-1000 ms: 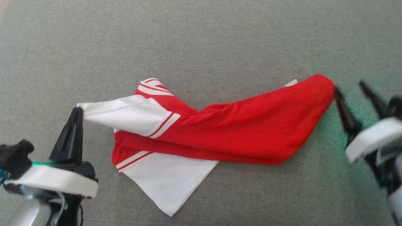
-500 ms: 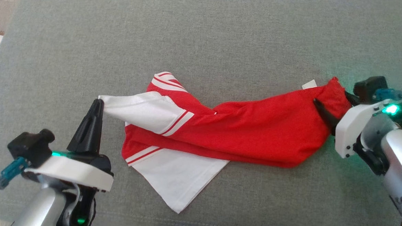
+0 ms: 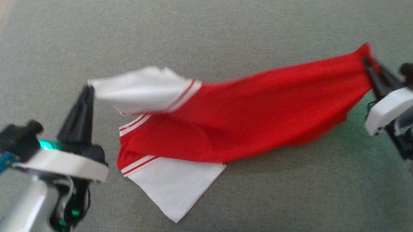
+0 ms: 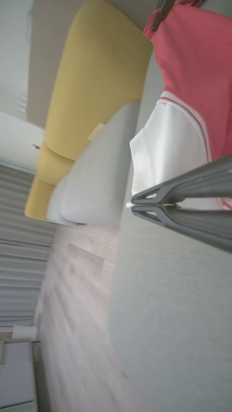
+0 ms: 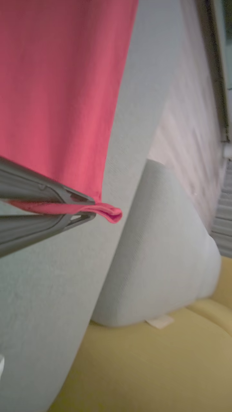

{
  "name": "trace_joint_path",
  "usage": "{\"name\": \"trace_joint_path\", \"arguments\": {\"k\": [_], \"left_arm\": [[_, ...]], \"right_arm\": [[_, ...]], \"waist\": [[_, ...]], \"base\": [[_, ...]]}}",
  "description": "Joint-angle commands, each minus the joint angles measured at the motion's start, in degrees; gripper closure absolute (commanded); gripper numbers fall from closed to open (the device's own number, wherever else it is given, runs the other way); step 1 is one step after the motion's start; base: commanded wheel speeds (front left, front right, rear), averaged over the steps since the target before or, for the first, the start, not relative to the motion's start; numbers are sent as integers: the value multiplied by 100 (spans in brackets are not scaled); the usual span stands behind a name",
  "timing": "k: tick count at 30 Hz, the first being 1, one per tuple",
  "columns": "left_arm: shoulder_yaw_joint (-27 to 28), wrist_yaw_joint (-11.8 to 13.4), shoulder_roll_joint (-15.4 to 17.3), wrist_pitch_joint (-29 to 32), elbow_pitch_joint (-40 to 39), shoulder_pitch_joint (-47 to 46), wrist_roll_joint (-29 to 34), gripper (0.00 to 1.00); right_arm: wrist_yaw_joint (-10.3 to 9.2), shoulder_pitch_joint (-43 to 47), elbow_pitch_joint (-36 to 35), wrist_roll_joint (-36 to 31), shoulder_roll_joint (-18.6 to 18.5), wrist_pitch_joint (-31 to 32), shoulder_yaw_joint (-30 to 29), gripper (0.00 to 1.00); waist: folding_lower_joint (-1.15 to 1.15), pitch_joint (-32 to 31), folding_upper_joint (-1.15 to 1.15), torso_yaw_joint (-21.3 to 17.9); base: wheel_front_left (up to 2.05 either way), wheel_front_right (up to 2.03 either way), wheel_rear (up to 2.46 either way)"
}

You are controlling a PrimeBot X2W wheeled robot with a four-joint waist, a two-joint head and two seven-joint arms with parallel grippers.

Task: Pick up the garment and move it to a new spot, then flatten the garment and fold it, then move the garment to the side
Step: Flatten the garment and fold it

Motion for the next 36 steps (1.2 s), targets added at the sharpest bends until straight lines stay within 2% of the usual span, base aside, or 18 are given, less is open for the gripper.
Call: {"name": "trace_joint_path", "arguments": {"k": [1,4,7,13,17,19,22,23,24,25,26,27,28,29,36], "left_arm": [[416,29,91,-68,-324,-418,127,100],[779,-84,-152,-72,-671,-513,338,100],[1049,-315,-399,-73,-879,-417,496,100],[1587,-726,-659,-74,-1031,-228,871,100],[1637,-883,-600,-69,-818,-140,992,100],[1587,-891,-561,24,-635,-31,993,100],[1523,-815,-589,178,-374,290,959,100],[1493,-812,-611,196,-339,371,941,100],[1463,-807,-643,224,-294,447,911,100],[1431,-806,-655,236,-258,508,910,100],[1407,-791,-665,235,-228,556,927,100],[1382,-779,-673,233,-199,588,947,100],[1366,-755,-677,226,-171,605,978,100],[1350,-729,-672,215,-145,607,1026,100],[1259,-637,-686,179,-12,549,1183,100]], "right_arm": [[-5,-94,-53,-107,-48,-305,-245,100],[-5,91,-107,-253,-23,-714,-824,100],[-5,481,-422,-400,73,-905,-1447,100],[-5,1383,-1741,-817,479,-990,-2422,100],[-5,1964,-2048,-792,713,-752,-2377,100],[-5,2248,-2112,-686,746,-452,-2221,100],[-5,2801,-2222,-529,867,-15,-2087,95],[-5,2918,-2221,-530,902,76,-2082,89],[-5,3018,-2208,-556,934,169,-2070,78],[-5,3101,-2206,-605,962,240,-2043,63],[-5,3171,-2207,-648,1001,293,-2045,54],[-5,3236,-2208,-678,1052,345,-2059,36],[-5,3296,-2229,-689,1101,390,-2064,3],[-5,3350,-2257,-689,1144,429,-2086,0],[-5,3574,-2577,-689,1143,694,-2351,0]], "waist": [[0,-95,0,-105],[0,-164,0,-266],[0,-208,0,-448],[0,-458,0,-798],[0,-709,0,-906],[0,-751,0,-932],[0,-686,0,-980],[0,-646,0,-981],[0,-603,0,-983],[0,-559,0,-981],[0,-507,0,-977],[0,-462,0,-969],[0,-420,0,-958],[0,-382,0,-946],[0,-296,0,-880]], "base": [[0,0,0],[0,0,0],[0,0,0],[0,0,0],[0,0,0],[0,0,0],[0,0,0],[0,0,0],[0,0,0],[0,0,0],[0,0,0],[0,0,0],[0,0,0],[0,0,0],[0,0,0]]}}
